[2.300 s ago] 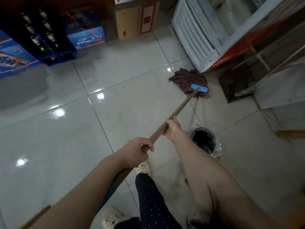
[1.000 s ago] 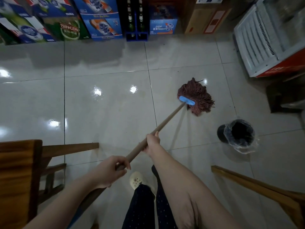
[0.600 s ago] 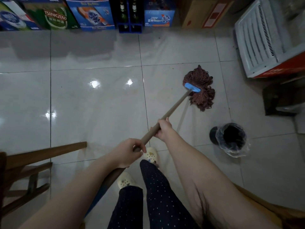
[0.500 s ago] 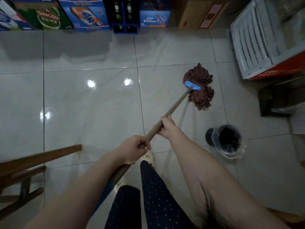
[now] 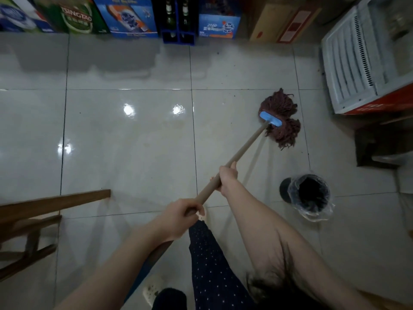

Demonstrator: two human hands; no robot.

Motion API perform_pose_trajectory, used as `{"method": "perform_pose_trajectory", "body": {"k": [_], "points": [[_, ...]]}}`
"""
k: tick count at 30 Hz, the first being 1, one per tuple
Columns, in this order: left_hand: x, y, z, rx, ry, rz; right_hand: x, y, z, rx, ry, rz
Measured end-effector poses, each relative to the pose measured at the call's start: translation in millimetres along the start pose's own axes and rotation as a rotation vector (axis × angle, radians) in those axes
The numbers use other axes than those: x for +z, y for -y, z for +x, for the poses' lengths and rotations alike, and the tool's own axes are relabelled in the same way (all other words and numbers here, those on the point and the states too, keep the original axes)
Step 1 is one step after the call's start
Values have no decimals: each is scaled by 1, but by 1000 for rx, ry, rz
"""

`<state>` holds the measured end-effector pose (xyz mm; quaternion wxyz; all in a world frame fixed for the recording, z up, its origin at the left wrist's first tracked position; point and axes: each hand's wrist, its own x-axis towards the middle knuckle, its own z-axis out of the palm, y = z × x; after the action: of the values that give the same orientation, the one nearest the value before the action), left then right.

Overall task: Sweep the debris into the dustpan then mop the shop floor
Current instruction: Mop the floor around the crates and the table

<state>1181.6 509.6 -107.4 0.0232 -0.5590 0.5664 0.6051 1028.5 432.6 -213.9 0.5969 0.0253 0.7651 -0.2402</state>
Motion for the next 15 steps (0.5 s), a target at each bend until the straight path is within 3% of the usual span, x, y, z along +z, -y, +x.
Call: {"method": "perform_pose_trajectory", "body": {"k": [11, 15], "points": [[58, 127, -175, -102, -66, -83, 38, -193, -94, 53, 114, -44], [82, 176, -238, -141, -90, -102, 51, -264, -126, 45, 119, -175]]}}
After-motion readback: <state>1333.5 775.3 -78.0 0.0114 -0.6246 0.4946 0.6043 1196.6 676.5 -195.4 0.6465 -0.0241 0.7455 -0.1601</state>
